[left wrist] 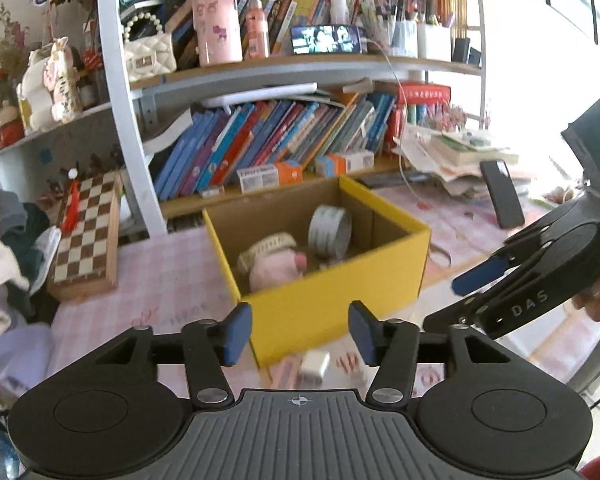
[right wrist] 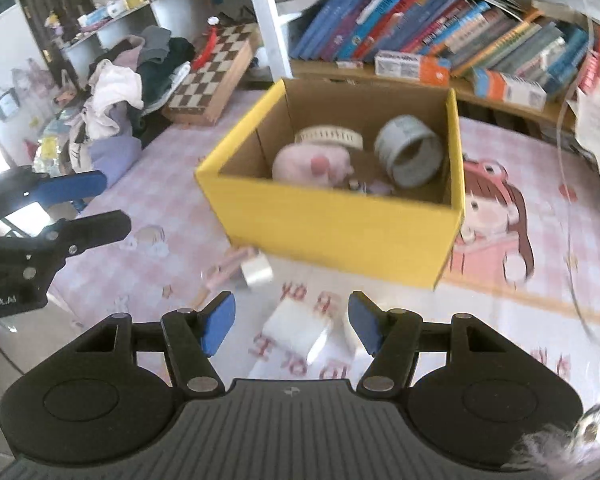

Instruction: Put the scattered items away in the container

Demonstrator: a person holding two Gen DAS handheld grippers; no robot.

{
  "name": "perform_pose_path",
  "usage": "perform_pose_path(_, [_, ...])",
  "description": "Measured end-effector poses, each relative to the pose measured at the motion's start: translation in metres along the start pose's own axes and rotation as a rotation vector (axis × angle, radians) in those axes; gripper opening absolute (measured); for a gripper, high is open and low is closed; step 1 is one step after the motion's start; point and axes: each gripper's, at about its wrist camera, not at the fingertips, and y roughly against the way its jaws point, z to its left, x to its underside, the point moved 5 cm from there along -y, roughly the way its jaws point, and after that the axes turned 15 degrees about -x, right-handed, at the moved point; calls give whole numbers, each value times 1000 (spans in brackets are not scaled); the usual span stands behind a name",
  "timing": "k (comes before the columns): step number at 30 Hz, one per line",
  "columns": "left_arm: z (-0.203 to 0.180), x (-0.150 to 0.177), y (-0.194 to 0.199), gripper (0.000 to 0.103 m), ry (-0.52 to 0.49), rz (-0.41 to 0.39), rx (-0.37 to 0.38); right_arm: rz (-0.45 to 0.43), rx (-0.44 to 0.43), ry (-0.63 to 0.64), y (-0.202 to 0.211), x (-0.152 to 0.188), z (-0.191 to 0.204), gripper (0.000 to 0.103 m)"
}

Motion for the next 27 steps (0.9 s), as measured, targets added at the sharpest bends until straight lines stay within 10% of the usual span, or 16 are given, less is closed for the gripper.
perform_pose_path(27, [-59,84,23,77,29,74,-78,-181,330,11,17,123,14,66])
